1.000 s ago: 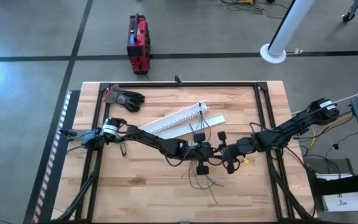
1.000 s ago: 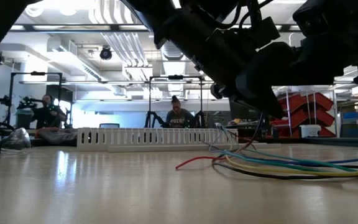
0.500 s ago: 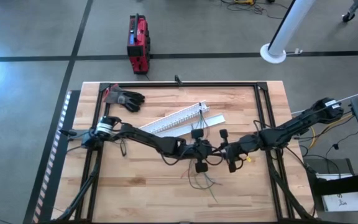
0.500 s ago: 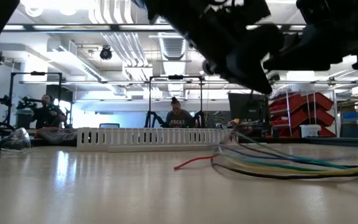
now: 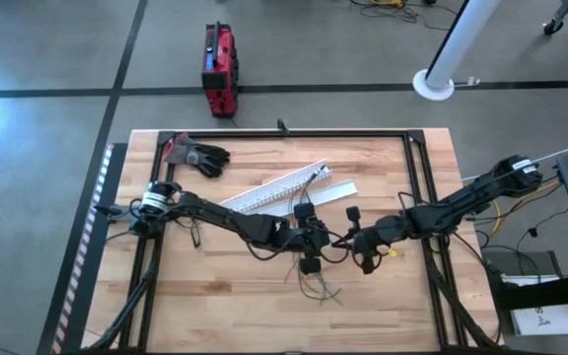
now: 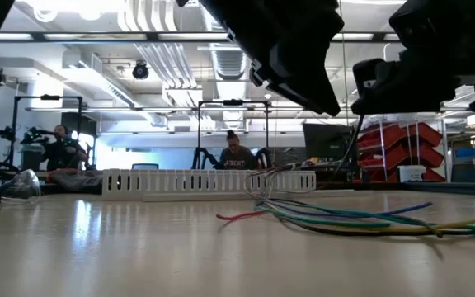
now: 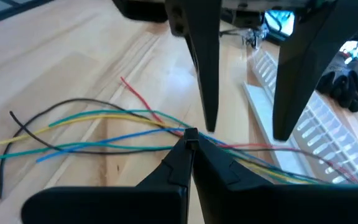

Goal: Ziptie cables
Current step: Insert the pointed tail of the zip tie through the locking head to form a loop

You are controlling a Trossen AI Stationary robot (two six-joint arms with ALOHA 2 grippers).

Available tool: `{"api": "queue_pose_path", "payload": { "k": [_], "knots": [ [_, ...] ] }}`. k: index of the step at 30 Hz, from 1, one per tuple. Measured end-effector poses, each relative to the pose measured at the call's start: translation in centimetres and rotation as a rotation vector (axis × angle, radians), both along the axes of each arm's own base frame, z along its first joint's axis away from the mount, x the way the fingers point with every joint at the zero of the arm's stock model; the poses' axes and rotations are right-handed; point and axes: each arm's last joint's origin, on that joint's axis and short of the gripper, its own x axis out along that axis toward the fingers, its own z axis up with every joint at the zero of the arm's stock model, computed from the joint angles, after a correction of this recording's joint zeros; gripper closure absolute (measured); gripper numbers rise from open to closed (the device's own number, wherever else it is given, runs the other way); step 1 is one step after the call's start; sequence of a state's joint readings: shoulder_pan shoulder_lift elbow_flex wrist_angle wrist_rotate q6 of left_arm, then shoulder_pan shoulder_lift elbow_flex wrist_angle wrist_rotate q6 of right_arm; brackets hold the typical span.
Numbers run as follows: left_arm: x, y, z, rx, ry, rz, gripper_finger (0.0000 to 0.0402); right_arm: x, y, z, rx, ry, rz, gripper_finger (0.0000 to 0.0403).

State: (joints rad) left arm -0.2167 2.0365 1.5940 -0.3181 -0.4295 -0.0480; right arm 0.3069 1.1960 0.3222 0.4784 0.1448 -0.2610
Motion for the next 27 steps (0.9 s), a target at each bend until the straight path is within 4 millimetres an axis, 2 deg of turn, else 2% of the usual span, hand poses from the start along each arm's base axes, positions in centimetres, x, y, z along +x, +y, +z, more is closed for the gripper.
{"api": "queue_pose_path", "payload": {
  "k": [7,14,19,23,27],
  "knots": [
    [-1.4,-0.2,0.1,-0.021,0.09,0.048,0.0195,0.1,0.1,-0.7,-0.001,0.04,0.022,0.0403],
    [-4.5,-1.0,0.7,0.054,0.147,0.228,0.0205,0.0,0.3,-0.9,-0.03,0.048,0.182,0.0403],
    [-6.5,-0.8,-1.2,0.033,0.119,0.347,0.022,0.0,0.4,-0.9,-0.017,0.05,0.309,0.0403],
    [-7.5,0.8,-3.4,-0.043,0.126,0.381,0.0228,-0.2,0.2,-1.2,-0.015,0.086,0.313,0.0403],
    [-7.8,3.5,-5.5,-0.083,0.117,0.416,0.0232,-0.2,-0.1,-1.3,-0.009,0.102,0.296,0.0403]
  ]
}}
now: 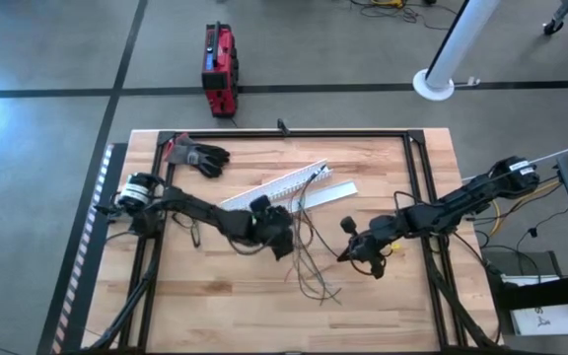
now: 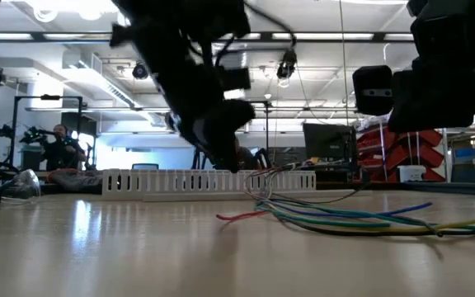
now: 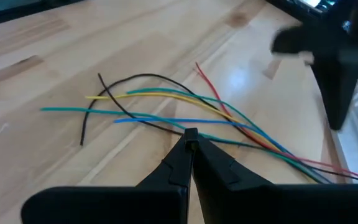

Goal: Ziptie cables
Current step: Insert the pointed tail of the zip tie through the locking head to form a loop

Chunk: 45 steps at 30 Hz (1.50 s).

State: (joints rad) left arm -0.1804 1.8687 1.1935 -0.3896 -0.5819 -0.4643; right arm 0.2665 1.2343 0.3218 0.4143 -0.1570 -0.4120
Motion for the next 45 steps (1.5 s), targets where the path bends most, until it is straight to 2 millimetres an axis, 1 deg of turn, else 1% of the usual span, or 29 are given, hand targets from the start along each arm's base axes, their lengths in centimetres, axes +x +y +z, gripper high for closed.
{"api": "queue_pose_path", "payload": {
  "k": [5,7,9,11,14,16,21,25,36,45],
  "knots": [
    [0.0,4.7,-1.9,-0.083,-0.043,0.084,0.0242,0.1,-0.3,0.0,-0.006,-0.004,-0.008,0.0403],
    [0.0,6.3,-2.7,-0.126,-0.052,0.099,0.0248,0.1,-0.4,0.0,-0.012,-0.006,-0.014,0.0403],
    [0.1,7.4,-3.4,-0.179,-0.062,0.086,0.0257,0.2,-0.7,0.0,-0.015,0.0,-0.023,0.0403],
    [0.4,7.8,-3.8,-0.215,-0.089,0.053,0.0266,0.1,-0.9,-0.2,-0.02,0.013,-0.033,0.0403],
    [1.1,7.7,-4.0,-0.224,-0.122,-0.009,0.0281,0.2,-1.3,-0.2,-0.027,0.018,-0.048,0.0403],
    [1.5,7.2,-3.9,-0.22,-0.146,-0.057,0.0291,0.2,-1.5,-0.3,-0.034,0.02,-0.054,0.0403],
    [2.6,5.5,-2.9,-0.189,-0.206,-0.163,0.0309,0.3,-2.1,-0.4,-0.039,0.027,-0.077,0.0403],
    [3.1,4.3,-2.2,-0.166,-0.211,-0.221,0.0317,0.3,-2.1,-0.4,-0.056,0.019,-0.066,0.0403],
    [3.7,2.6,-1.3,-0.166,-0.271,-0.261,0.032,0.3,-2.1,-0.3,-0.057,0.017,-0.064,0.0403],
    [3.6,1.1,-1.3,-0.203,-0.289,-0.261,0.0324,0.3,-2.1,-0.4,-0.069,0.012,-0.055,0.0403]
  ]
}}
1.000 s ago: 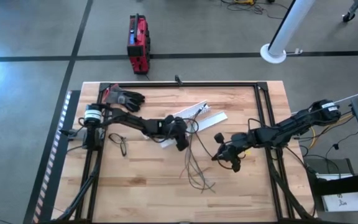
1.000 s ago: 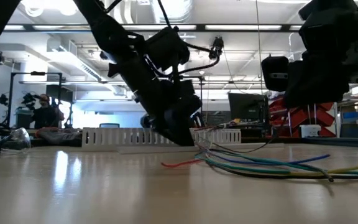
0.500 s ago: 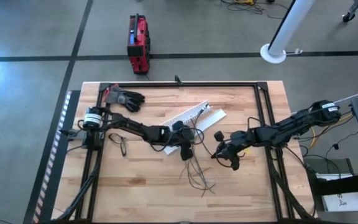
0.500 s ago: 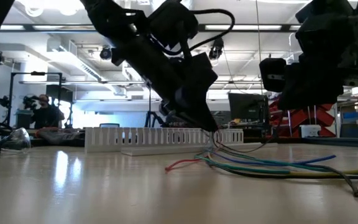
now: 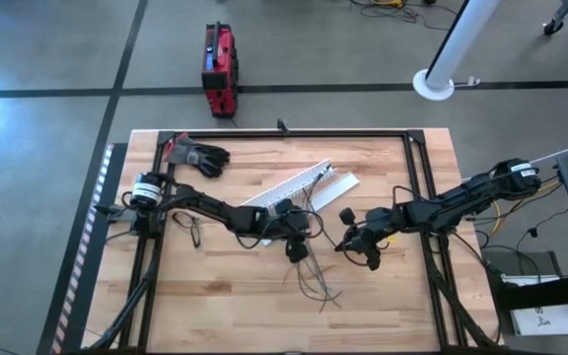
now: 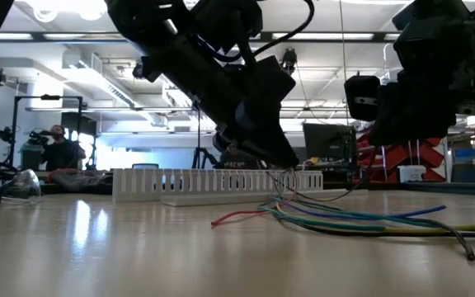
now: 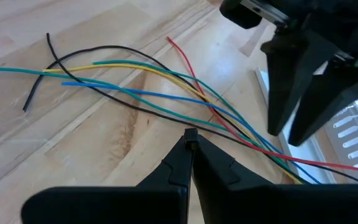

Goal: Ziptie cables
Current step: Insert the pointed tail of the zip tie through the locking head to form a loop, then adjust the bundled colored cable

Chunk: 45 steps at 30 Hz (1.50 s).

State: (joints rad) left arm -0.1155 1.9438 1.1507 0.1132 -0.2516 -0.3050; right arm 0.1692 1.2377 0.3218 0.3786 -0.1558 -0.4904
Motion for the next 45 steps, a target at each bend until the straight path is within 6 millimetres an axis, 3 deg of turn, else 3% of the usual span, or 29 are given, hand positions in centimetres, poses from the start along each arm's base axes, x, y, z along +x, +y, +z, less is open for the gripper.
{"api": "queue_pose_path", "payload": {
  "k": [3,9,13,16,19,23,27,33,40,45],
  "knots": [
    [-0.2,0.0,-0.2,0.01,0.021,0.035,0.0325,0.0,0.0,0.0,0.0,0.0,0.0,0.0403],
    [-1.0,1.4,0.2,0.195,0.156,0.308,0.0337,0.0,0.0,0.0,0.009,0.003,-0.008,0.0403],
    [-0.1,1.3,0.3,0.099,0.096,0.255,0.0342,0.0,0.0,0.0,0.011,0.005,-0.01,0.0403],
    [0.9,-0.1,-1.2,0.032,0.039,0.201,0.0343,0.0,0.0,0.0,0.005,0.002,-0.005,0.0403],
    [1.6,-1.4,-4.0,0.014,0.06,0.191,0.0343,0.0,0.0,0.0,0.005,0.003,-0.005,0.0403],
    [3.0,-3.1,-5.1,-0.011,0.091,0.178,0.0343,0.0,0.0,0.0,0.013,0.006,-0.011,0.0403],
    [3.5,-5.3,-4.0,-0.012,0.154,0.122,0.0343,0.0,0.0,0.0,0.013,0.007,-0.011,0.0403],
    [2.8,-7.6,-1.3,0.015,0.332,0.028,0.0343,0.0,0.0,0.0,0.014,0.006,-0.011,0.0403],
    [2.9,-7.3,2.3,0.163,0.354,0.102,0.0343,0.0,0.0,0.0,0.017,0.007,-0.016,0.0403],
    [2.8,-6.2,2.7,0.241,0.341,0.175,0.0342,0.0,0.0,0.0,0.0,0.002,-0.011,0.0403]
  ]
}}
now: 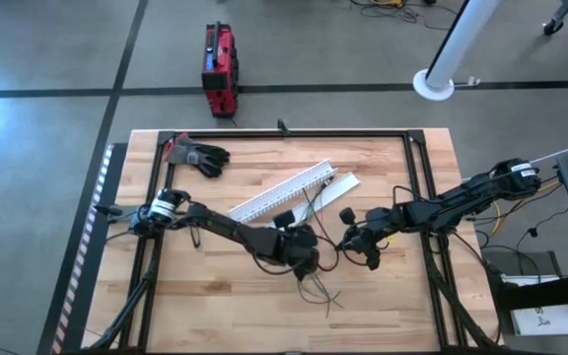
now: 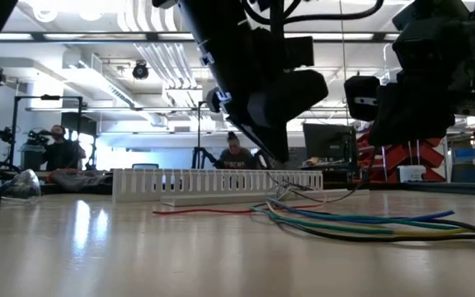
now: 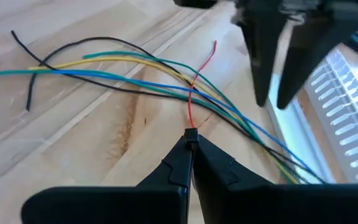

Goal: Ziptie cables
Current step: Adjust the bundled colored cable

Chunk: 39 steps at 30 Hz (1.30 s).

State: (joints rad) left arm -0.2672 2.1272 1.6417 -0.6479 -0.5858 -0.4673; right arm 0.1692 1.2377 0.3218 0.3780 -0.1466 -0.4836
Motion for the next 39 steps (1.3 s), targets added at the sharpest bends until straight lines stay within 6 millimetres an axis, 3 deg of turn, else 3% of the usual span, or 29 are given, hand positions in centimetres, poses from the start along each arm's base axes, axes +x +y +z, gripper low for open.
{"api": "queue_pose_path", "payload": {
  "k": [4,9,18,24,31,39],
  "knots": [
    [-0.1,1.2,-1.2,0.001,0.001,0.072,0.0342,0.0,0.0,0.0,-0.037,-0.008,0.028,0.0403],
    [-0.7,2.2,-4.2,-0.014,0.014,0.109,0.0342,-0.3,0.0,-0.5,-0.028,0.048,0.054,0.0403],
    [0.1,1.2,-6.4,-0.193,-0.237,-0.089,0.0342,-0.5,0.0,-0.7,0.006,0.092,0.039,0.0403],
    [-0.5,-0.2,-6.9,-0.259,-0.232,-0.114,0.0342,-0.7,0.4,-0.6,0.091,0.107,0.147,0.0403],
    [-1.6,-4.4,-6.5,-0.461,-0.189,-0.263,0.0342,-1.3,1.4,-1.0,0.201,0.21,0.21,0.0403],
    [-2.1,-6.6,-4.6,-0.402,-0.224,-0.342,0.0342,-1.7,2.4,-1.1,0.175,0.211,0.279,0.0403]
  ]
}}
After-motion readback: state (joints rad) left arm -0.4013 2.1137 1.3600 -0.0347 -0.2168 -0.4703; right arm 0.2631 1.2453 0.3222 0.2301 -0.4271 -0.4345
